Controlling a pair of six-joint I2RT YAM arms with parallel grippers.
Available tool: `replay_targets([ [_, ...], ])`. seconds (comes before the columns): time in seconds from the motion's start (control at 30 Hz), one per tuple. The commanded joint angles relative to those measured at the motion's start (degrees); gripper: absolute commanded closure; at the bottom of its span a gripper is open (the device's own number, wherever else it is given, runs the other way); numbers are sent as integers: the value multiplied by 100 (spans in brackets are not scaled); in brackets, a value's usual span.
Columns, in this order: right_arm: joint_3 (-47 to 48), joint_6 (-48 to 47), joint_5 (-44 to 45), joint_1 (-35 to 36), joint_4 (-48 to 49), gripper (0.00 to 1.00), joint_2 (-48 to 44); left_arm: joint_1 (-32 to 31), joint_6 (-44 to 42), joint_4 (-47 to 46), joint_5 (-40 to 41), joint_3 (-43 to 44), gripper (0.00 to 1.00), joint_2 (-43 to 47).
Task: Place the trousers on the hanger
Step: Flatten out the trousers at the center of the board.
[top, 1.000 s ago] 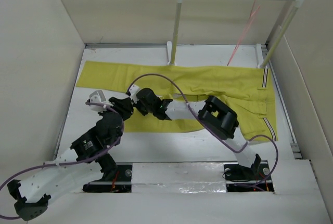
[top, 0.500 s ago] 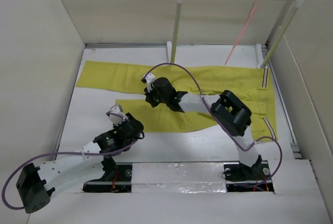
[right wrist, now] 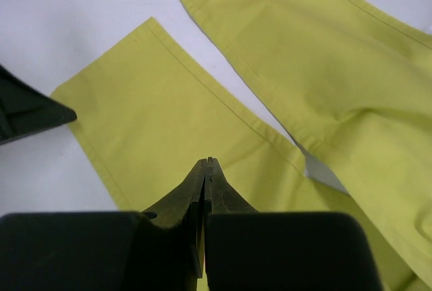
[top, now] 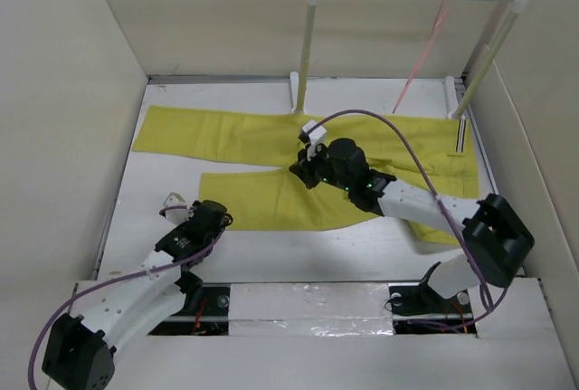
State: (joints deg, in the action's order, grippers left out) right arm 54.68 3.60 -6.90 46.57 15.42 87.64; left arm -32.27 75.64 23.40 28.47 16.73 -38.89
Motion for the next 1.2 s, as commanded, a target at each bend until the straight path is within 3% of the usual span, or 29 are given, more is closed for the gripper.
replay_targets([
  [0.0,-421,-122,153,-103,84,99,-797,247,83,7,-43,40,62,-135],
  [0.37,-1020,-157,426,-227,-241,97,-2100,318,162,621,-491,664,63,-1067],
  [0.63,-1134,-105,417,-341,-364,96,-2576,784,-189,473,-685,902,68,-2068],
  [0.83,-1196,-35,268,-516,-329,96,-2681,854,-199,526,-650,981,71,-2097],
  [1.03,-1258,-8,250,-570,-320,96,-2796,995,-409,218,-632,858,87,-2218],
  [1.17,-1258,18,241,-622,-347,96,-2857,1118,-733,51,-535,867,89,-2237],
])
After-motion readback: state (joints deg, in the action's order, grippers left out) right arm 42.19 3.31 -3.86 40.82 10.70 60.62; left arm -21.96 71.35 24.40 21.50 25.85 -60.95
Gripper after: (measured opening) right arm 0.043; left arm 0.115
